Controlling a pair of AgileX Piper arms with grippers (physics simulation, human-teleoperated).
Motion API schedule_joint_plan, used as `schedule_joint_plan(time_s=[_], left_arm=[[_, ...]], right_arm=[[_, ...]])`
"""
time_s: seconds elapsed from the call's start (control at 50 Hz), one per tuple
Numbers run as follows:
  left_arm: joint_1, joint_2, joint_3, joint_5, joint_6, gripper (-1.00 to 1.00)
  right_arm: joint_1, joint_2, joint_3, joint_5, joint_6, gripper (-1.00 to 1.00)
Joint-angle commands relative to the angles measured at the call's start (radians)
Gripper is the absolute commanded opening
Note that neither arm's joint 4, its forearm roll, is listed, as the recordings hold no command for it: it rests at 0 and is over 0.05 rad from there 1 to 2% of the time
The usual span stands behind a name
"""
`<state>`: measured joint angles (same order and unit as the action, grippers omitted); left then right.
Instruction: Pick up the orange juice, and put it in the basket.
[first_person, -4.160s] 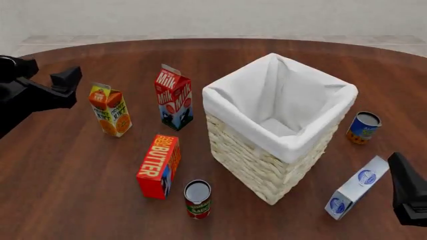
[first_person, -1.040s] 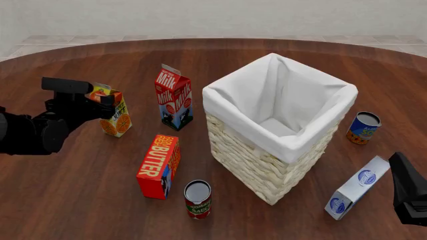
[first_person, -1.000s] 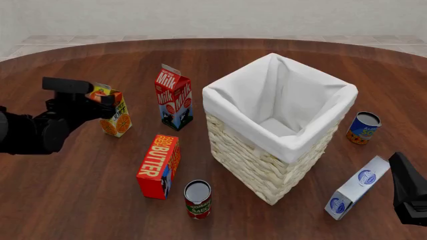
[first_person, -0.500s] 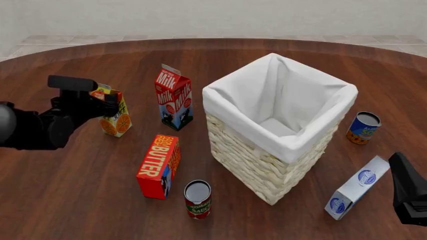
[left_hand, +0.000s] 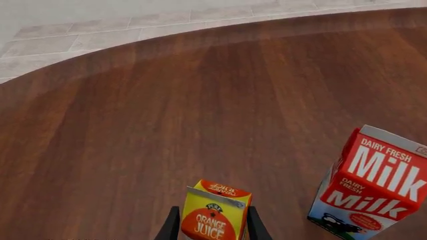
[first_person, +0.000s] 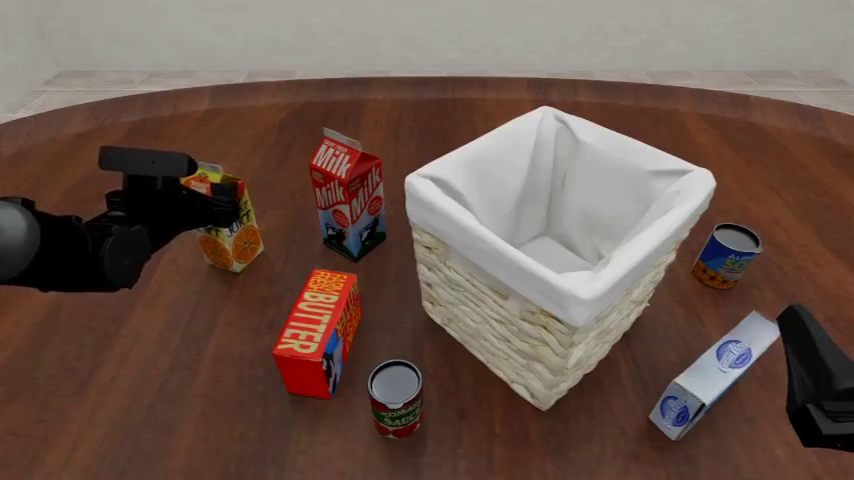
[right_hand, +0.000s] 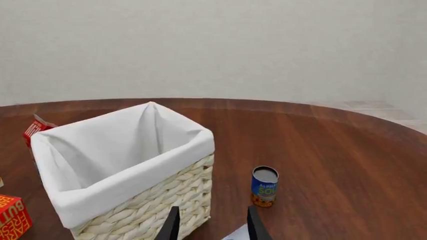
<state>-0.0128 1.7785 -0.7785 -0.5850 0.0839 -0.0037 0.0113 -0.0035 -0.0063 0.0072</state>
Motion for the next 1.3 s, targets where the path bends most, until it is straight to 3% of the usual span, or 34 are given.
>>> schedule_joint_plan(time_s=[0.02,0.04,0.64,0.72,0.8,0.86,1.06,1.3], left_arm=[[0.022,0.001,-0.001,0.005,-0.022,1.00],[0.022,-0.004,0.003,0.003,-0.019,-1.00],[0.051,-0.112,0.036,0.009,-0.008,-1.00],[0.073,-0.156,0.060,-0.027,0.078,-1.00],[0.069,-0.165,0.032,0.012,0.036,-1.00],[0.076,-0.193,0.031,0.013,0.065,-1.00],[0.070,-0.282,-0.013,0.082,0.066,-1.00],[0.002,-0.459,-0.075,0.188,0.036,-1.00]], right_arm=[[-0.001,-0.004,0.000,0.003,0.001,1.00],[-0.001,-0.005,0.000,0.003,0.000,1.00],[0.000,-0.010,-0.003,0.003,-0.001,1.00],[-0.001,-0.010,-0.003,0.001,0.000,1.00],[-0.001,-0.011,-0.003,-0.001,0.001,1.00],[-0.001,-0.011,-0.004,-0.001,0.002,1.00],[-0.001,-0.011,-0.004,-0.004,0.001,1.00],[0.000,-0.011,-0.007,-0.008,-0.001,1.00]])
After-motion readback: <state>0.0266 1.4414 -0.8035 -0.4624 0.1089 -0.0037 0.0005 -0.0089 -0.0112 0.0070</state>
